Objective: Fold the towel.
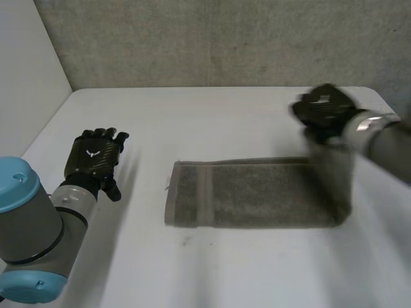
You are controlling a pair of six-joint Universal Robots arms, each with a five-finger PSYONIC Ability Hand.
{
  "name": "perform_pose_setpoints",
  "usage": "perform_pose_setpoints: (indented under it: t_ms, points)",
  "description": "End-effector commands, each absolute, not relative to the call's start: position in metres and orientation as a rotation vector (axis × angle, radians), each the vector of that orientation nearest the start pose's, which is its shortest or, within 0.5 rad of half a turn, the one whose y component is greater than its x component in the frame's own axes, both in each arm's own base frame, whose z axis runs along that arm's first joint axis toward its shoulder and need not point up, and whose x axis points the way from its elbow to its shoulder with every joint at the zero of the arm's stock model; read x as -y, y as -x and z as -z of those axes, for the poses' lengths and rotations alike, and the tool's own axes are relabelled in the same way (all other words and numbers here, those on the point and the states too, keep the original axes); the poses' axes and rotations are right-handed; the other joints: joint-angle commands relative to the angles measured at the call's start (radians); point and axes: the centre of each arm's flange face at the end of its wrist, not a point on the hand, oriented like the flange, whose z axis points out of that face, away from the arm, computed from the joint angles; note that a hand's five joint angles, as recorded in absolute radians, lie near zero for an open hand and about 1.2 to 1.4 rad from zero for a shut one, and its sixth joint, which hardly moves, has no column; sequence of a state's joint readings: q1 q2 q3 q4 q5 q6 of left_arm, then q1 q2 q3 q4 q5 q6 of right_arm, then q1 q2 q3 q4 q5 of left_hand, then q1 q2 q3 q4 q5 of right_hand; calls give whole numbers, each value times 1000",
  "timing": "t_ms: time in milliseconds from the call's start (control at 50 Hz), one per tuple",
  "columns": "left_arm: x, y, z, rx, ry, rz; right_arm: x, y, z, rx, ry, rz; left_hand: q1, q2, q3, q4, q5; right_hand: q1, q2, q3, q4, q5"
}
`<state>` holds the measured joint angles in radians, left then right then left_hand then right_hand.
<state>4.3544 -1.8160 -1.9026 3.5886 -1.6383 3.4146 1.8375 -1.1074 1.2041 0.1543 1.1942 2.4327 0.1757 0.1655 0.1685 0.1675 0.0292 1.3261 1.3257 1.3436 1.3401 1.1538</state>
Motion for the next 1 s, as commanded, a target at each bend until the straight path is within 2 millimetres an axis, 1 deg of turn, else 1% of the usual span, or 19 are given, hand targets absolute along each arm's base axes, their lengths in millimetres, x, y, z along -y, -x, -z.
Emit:
perform_pose_setpoints:
  t_ms: [20,60,80,120,240,260,280,300,320,340,380,500,540,560,600,660,760,860,1000]
  points:
    - [256,225,-176,-2263,-649,2076,256,-357,-221,-1726,1634,1810,-1,9,6,7,-29,70,71,53,56,68]
    - [257,224,-176,-2262,-643,2074,223,-386,-196,-1652,1712,1703,-1,9,6,7,-29,70,71,53,56,68]
    - [257,224,-176,-2262,-643,2074,223,-386,-196,-1652,1713,1702,-1,9,6,7,-29,70,71,53,56,68]
    - [257,223,-176,-2263,-642,2071,200,-402,-172,-1611,1778,1615,-1,9,6,7,-29,70,71,53,56,68]
    - [257,223,-175,-2264,-644,2072,185,-411,-159,-1588,1835,1589,-1,9,6,7,-29,70,71,53,56,68]
    - [257,223,-174,-2264,-644,2072,186,-411,-163,-1599,1829,1607,-1,9,6,7,-29,-121,-120,-138,-135,-123]
    - [257,223,-174,-2262,-643,2074,189,-409,-170,-1616,1810,1632,-1,9,6,7,-29,-634,-634,-652,-648,-636]
    - [257,223,-174,-2262,-643,2074,189,-409,-170,-1616,1810,1632,-1,9,6,7,-29,-639,-639,-657,-653,-641]
    - [257,223,-174,-2261,-643,2076,191,-407,-179,-1626,1784,1664,-1,9,6,7,-29,-1152,-1151,-1169,-1166,-1154]
    - [257,223,-174,-2261,-643,2076,191,-407,-179,-1626,1784,1664,-1,9,6,7,-29,-1152,-1151,-1169,-1166,-1154]
    - [257,223,-174,-2253,-644,2082,199,-398,-197,-1655,1715,1717,-1,9,6,7,-29,-1152,-1151,-1169,-1166,-1154]
    - [256,223,-174,-2252,-647,2082,224,-365,-212,-1797,1538,1734,-1,9,6,7,-29,-1152,-1151,-1169,-1166,-1154]
    - [255,225,-174,-2250,-658,2083,238,-338,-217,-1879,1442,1744,-1,9,6,7,-29,-1152,-1151,-1169,-1166,-1154]
    - [255,225,-174,-2250,-658,2083,238,-338,-217,-1880,1442,1744,-1,9,6,7,-29,-1152,-1151,-1169,-1166,-1154]
    - [250,231,-178,-2238,-690,2112,247,-313,-212,-1955,1400,1732,0,10,7,8,-28,-1152,-1151,-1169,-1166,-1154]
    - [246,238,-182,-2233,-712,2140,250,-301,-207,-1992,1382,1720,0,10,7,8,-28,-1152,-1151,-1169,-1166,-1154]
    - [213,283,-195,-2202,-911,2279,256,-269,-188,-2105,1323,1683,3,13,10,11,-25,-1152,-1151,-1169,-1166,-1154]
    - [205,308,-203,-2171,-988,2355,255,-255,-174,-2156,1303,1653,3,13,10,11,-25,-1152,-1151,-1169,-1166,-1154]
    - [209,343,-192,-2188,-1077,2368,249,-246,-163,-2170,1294,1669,29,39,36,37,1,-1152,-1151,-1169,-1166,-1154]
